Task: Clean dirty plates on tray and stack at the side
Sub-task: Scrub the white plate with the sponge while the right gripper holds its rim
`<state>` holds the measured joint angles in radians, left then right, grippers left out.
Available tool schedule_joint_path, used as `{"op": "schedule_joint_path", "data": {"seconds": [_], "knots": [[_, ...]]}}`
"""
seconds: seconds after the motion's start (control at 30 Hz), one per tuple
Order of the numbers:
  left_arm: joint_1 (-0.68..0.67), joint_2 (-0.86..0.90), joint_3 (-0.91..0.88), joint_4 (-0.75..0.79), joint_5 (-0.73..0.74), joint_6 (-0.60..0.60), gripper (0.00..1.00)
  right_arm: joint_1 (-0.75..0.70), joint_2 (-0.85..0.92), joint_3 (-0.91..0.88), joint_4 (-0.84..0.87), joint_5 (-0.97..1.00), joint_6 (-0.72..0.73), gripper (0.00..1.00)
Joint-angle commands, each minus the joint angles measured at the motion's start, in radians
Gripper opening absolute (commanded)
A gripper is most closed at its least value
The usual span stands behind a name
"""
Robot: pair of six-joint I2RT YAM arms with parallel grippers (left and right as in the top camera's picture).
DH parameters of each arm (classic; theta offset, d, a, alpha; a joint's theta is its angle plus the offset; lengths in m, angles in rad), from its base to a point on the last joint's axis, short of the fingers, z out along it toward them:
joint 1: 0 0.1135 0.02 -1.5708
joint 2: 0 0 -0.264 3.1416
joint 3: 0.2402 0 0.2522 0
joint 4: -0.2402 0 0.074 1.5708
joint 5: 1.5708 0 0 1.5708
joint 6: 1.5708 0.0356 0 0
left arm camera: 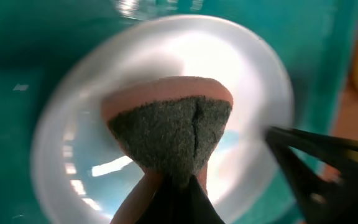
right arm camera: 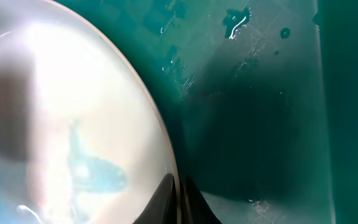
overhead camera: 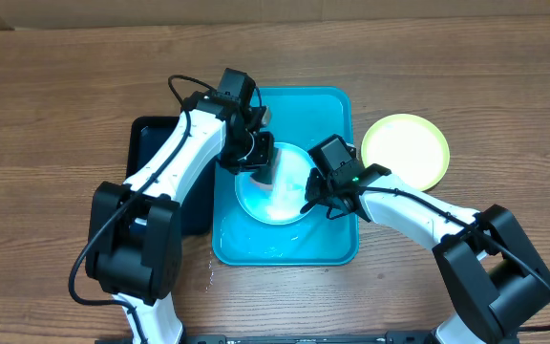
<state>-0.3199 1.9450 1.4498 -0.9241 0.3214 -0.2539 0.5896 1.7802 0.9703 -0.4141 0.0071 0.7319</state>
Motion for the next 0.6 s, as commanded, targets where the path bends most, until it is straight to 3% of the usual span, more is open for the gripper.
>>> {"op": "schedule_joint_path", "data": {"seconds": [0.0,0.3,0.57], "knots": [[0.005,-0.015,-0.049,0.015,-0.119,0.022,0.04,0.005,-0.005,0.018,-0.002,0.000,-0.006,0.04],[-0.004,-0.014,-0.276,0.215,-0.052,0.022,0.05,0.005,-0.005,0.018,-0.002,0.000,-0.006,0.04],[-0.021,-0.014,-0.327,0.317,0.237,0.023,0.04,0.005,-0.005,0.018,0.000,0.000,-0.006,0.04]]}}
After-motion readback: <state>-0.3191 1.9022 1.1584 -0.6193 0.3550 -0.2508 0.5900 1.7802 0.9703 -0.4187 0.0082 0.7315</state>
